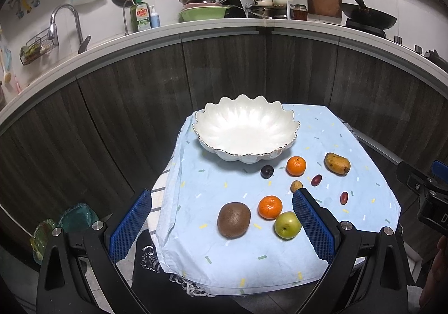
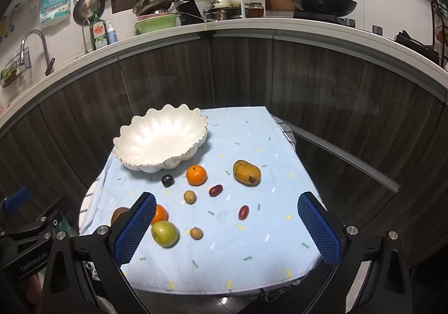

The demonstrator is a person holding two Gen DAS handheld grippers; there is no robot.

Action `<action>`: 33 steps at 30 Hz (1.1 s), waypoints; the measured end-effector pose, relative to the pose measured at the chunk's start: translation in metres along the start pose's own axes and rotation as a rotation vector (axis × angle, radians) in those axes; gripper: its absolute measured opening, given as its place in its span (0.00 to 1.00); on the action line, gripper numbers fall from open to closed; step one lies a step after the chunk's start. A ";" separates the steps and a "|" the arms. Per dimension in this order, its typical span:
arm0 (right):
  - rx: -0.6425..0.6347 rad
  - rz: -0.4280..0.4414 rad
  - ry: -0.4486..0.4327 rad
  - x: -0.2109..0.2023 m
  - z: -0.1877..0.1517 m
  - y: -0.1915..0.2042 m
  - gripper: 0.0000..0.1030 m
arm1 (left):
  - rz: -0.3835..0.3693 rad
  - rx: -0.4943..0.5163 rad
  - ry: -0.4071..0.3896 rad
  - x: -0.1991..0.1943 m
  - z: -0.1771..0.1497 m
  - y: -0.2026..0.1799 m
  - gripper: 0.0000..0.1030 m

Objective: Organize fruits

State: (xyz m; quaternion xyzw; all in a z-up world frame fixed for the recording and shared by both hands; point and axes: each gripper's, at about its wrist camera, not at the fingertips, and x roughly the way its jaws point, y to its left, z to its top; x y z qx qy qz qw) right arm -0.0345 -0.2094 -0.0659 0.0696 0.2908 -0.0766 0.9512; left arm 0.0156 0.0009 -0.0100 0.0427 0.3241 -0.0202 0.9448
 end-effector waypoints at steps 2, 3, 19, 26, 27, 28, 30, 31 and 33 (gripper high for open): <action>-0.001 0.003 0.000 0.000 0.000 0.001 0.99 | -0.001 0.001 0.002 0.000 -0.001 0.000 0.99; -0.002 0.004 -0.001 0.000 0.000 0.001 0.99 | 0.000 0.002 0.002 0.000 -0.001 -0.001 0.99; 0.000 0.003 0.024 0.009 -0.001 0.001 0.99 | 0.010 0.027 0.013 0.005 -0.001 -0.006 0.99; -0.029 0.009 0.026 0.019 0.004 0.005 0.99 | -0.007 0.057 0.027 0.021 0.006 -0.009 0.99; -0.034 0.012 0.027 0.022 0.005 0.006 0.99 | -0.007 0.062 0.029 0.023 0.006 -0.009 0.99; -0.037 0.014 0.028 0.024 0.006 0.007 0.99 | -0.007 0.067 0.032 0.025 0.006 -0.010 0.99; -0.045 0.021 0.030 0.028 0.007 0.009 0.99 | -0.008 0.074 0.036 0.028 0.007 -0.011 0.99; -0.049 0.023 0.031 0.030 0.007 0.010 0.99 | -0.009 0.076 0.038 0.030 0.007 -0.011 0.99; -0.058 0.025 0.030 0.033 0.007 0.012 0.99 | -0.004 0.081 0.042 0.033 0.006 -0.011 0.99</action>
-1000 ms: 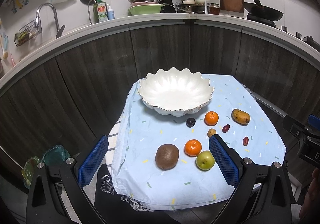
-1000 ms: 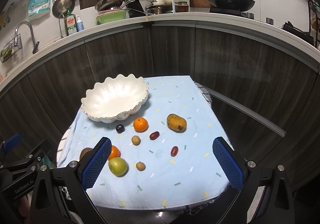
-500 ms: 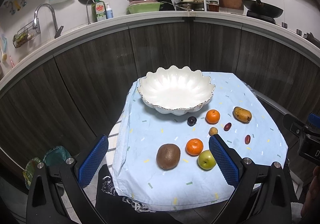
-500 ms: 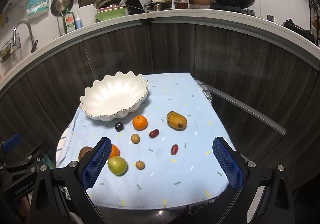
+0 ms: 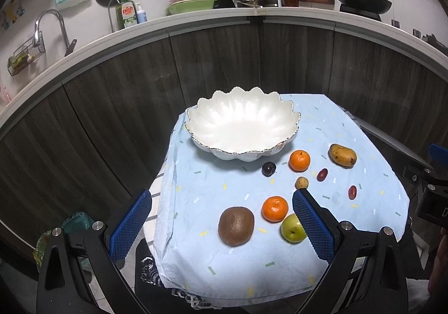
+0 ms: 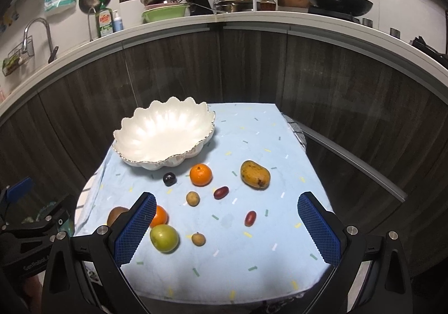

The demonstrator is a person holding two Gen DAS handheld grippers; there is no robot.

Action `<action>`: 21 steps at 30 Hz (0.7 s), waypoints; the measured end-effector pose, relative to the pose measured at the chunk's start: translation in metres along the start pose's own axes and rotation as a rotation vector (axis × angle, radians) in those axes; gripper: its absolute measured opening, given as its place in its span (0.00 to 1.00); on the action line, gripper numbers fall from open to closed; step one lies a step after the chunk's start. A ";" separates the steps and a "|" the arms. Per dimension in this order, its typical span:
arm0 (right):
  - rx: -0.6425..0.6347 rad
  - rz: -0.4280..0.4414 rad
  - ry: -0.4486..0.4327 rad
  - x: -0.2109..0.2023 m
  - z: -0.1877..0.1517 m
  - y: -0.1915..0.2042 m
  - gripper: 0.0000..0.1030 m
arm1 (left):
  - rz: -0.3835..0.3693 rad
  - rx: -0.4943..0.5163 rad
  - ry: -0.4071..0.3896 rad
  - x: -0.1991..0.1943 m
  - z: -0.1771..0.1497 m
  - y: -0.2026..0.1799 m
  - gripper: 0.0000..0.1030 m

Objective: Organize fruits
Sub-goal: 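Lower the left gripper onto the kiwi while the right gripper closes on the longan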

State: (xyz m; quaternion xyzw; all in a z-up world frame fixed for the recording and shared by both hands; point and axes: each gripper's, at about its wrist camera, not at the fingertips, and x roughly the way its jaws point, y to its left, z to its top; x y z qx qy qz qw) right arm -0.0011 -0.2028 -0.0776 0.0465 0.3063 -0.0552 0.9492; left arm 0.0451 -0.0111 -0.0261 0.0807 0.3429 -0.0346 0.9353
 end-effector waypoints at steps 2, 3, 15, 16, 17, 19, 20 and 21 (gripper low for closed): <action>-0.012 0.001 -0.001 0.004 0.000 0.002 0.99 | 0.003 0.007 0.005 0.005 0.000 -0.001 0.99; -0.019 0.003 -0.002 0.006 0.000 0.003 0.99 | 0.006 0.010 0.007 0.007 -0.001 0.000 0.99; -0.103 0.012 0.024 0.041 -0.012 0.015 0.99 | -0.017 0.042 0.044 0.045 -0.014 -0.004 0.99; -0.106 0.016 0.028 0.043 -0.013 0.015 0.99 | -0.018 0.043 0.048 0.048 -0.015 -0.004 0.99; -0.110 0.020 0.035 0.047 -0.014 0.016 0.99 | -0.021 0.042 0.053 0.052 -0.017 -0.005 0.99; -0.117 0.028 0.045 0.053 -0.017 0.017 0.97 | -0.024 0.042 0.063 0.057 -0.019 -0.005 0.99; -0.120 0.032 0.050 0.056 -0.018 0.017 0.96 | -0.027 0.044 0.069 0.060 -0.020 -0.006 0.99; -0.123 0.035 0.055 0.058 -0.020 0.017 0.95 | -0.031 0.049 0.075 0.064 -0.022 -0.007 0.99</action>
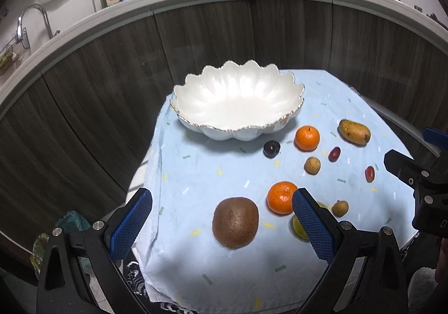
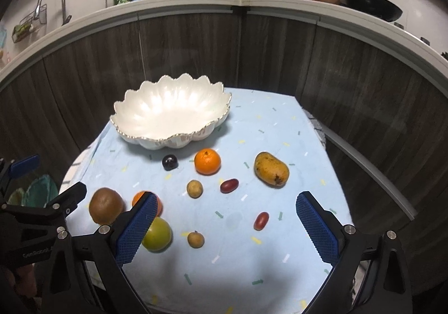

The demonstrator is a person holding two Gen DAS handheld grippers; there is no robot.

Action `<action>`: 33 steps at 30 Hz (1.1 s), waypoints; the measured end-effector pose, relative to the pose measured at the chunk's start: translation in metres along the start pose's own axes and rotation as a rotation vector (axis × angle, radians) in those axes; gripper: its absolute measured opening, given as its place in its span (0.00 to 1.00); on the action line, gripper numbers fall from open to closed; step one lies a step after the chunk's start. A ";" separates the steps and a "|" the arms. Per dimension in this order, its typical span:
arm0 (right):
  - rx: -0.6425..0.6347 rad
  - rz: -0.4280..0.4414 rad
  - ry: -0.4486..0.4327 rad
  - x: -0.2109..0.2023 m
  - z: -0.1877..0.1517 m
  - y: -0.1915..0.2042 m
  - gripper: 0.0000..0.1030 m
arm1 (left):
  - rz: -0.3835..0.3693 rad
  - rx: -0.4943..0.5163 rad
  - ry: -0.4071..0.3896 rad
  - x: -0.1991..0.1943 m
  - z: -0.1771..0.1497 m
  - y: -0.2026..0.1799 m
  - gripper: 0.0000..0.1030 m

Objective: Organize fruits
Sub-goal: 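Lower the left gripper onto the kiwi while the right gripper closes on the longan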

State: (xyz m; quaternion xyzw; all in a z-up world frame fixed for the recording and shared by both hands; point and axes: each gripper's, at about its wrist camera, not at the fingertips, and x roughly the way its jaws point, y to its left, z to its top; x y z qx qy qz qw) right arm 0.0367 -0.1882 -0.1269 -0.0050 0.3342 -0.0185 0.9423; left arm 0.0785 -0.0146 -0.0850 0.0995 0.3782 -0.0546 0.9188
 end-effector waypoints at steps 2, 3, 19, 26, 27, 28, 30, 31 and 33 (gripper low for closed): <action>-0.004 0.005 0.008 0.005 -0.003 0.001 0.94 | -0.004 0.008 0.009 0.005 -0.003 -0.002 0.99; -0.005 0.008 0.012 0.007 -0.004 0.001 0.93 | -0.004 0.012 0.014 0.008 -0.004 -0.003 0.99; -0.063 0.087 0.128 0.045 -0.025 0.012 0.67 | -0.043 -0.022 0.125 0.052 -0.022 0.003 0.89; -0.053 0.110 0.195 0.063 -0.033 0.012 0.59 | -0.057 -0.023 0.173 0.068 -0.027 0.001 0.83; -0.053 0.114 0.205 0.065 -0.035 0.012 0.57 | -0.058 -0.024 0.181 0.070 -0.027 0.001 0.81; -0.052 0.119 0.215 0.068 -0.036 0.012 0.55 | -0.060 -0.025 0.190 0.073 -0.028 0.001 0.81; -0.050 0.130 0.231 0.071 -0.038 0.012 0.54 | -0.063 -0.027 0.197 0.075 -0.029 0.001 0.80; -0.049 0.135 0.238 0.073 -0.039 0.013 0.54 | -0.064 -0.028 0.200 0.077 -0.029 0.001 0.80; -0.048 0.146 0.250 0.076 -0.041 0.014 0.54 | -0.068 -0.029 0.209 0.079 -0.030 0.000 0.80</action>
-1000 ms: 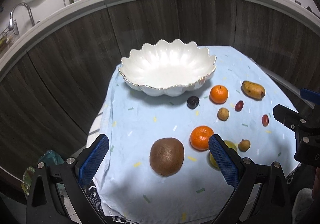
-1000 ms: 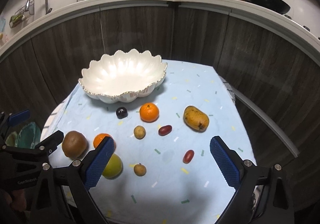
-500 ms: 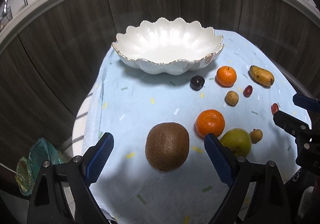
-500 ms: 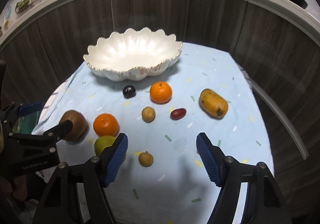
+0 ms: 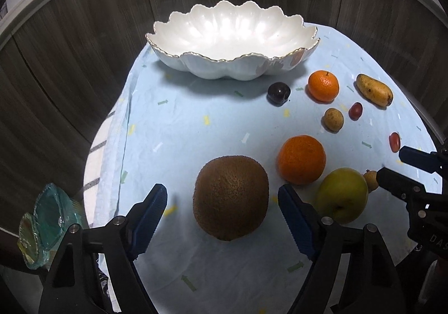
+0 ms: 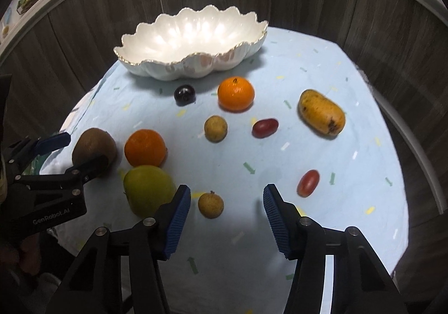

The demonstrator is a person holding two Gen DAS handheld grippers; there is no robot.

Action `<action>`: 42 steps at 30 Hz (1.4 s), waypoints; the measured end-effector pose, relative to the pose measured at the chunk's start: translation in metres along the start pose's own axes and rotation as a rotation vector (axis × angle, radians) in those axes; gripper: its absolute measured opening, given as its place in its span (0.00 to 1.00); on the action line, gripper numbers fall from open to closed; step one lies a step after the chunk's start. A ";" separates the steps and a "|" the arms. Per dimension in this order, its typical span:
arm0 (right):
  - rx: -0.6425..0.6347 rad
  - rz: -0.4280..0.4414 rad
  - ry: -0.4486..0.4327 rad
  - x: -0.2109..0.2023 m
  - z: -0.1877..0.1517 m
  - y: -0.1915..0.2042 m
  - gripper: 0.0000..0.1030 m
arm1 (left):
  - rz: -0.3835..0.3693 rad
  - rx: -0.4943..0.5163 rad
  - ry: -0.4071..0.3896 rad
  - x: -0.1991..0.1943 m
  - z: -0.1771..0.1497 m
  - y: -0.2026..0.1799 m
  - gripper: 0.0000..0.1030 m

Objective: Organize fruits
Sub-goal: 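Lower the left gripper onto the kiwi while the right gripper closes on the longan, then lift the kiwi and longan and carry both over the white bowl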

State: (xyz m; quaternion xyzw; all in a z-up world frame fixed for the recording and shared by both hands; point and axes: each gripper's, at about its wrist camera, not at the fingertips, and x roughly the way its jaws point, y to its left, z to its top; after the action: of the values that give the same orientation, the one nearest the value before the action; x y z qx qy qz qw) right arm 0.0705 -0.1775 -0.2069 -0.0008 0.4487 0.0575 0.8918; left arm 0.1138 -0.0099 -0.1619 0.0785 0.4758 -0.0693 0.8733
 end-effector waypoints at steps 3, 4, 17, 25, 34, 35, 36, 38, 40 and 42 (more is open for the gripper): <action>-0.004 0.018 0.019 0.006 -0.001 0.002 0.47 | -0.006 -0.003 0.014 0.005 0.000 0.000 0.77; -0.005 0.024 0.028 0.009 -0.002 0.002 0.46 | -0.010 -0.005 0.018 0.007 0.000 0.000 0.77; -0.012 0.052 0.090 0.029 -0.007 0.005 0.30 | -0.037 -0.028 0.077 0.026 -0.001 0.002 0.61; -0.012 0.047 0.082 0.028 -0.008 0.006 0.24 | -0.054 -0.023 0.074 0.025 -0.002 0.000 0.53; 0.002 0.039 0.050 0.017 -0.005 0.005 0.24 | -0.025 -0.032 0.038 0.011 -0.002 0.005 0.53; 0.003 0.039 0.046 0.016 -0.005 0.005 0.24 | -0.023 -0.031 0.030 0.009 -0.002 0.005 0.53; 0.004 0.040 0.043 0.015 -0.005 0.005 0.24 | -0.021 -0.031 0.023 0.006 -0.001 0.006 0.53; 0.009 0.040 0.035 0.012 -0.003 0.004 0.23 | -0.017 -0.031 0.012 0.002 0.000 0.007 0.53; 0.012 0.037 0.025 0.009 -0.003 0.003 0.24 | -0.012 -0.029 -0.004 -0.004 0.001 0.008 0.53; 0.011 0.032 0.010 0.004 -0.001 0.003 0.23 | -0.008 -0.025 -0.022 -0.010 0.002 0.007 0.53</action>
State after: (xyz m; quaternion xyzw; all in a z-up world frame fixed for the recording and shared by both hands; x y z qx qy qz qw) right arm 0.0720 -0.1738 -0.2102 0.0110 0.4536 0.0694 0.8884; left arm 0.1111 -0.0026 -0.1516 0.0650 0.4672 -0.0676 0.8792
